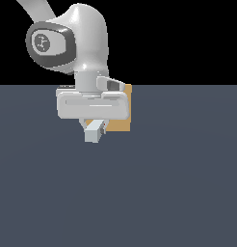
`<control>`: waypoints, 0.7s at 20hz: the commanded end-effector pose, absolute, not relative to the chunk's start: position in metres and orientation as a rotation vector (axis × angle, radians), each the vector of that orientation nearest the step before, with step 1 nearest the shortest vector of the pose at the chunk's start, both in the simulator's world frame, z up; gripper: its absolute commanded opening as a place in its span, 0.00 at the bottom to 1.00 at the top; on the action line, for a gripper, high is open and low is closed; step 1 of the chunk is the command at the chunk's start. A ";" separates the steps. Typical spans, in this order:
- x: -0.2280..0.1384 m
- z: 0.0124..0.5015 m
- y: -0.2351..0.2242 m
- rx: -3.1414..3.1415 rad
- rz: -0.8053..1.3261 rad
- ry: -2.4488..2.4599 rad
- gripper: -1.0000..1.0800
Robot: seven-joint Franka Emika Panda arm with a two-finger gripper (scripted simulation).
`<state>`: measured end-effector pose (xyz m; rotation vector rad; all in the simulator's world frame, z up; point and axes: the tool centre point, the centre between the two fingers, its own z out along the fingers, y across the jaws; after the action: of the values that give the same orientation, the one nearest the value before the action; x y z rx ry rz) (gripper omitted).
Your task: Insert the peg into the horizontal hole in a box.
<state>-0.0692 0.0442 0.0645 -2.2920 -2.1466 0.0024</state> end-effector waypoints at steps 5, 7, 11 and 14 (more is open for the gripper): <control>-0.068 0.065 0.045 -2.295 0.000 -2.145 0.00; -0.067 0.066 0.045 -2.296 -0.003 -2.146 0.00; -0.067 0.065 0.045 -2.295 0.000 -2.145 0.00; -0.067 0.065 0.051 -2.295 0.000 -2.145 0.00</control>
<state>-0.0681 0.0474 0.0642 -2.2951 -2.1426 0.0028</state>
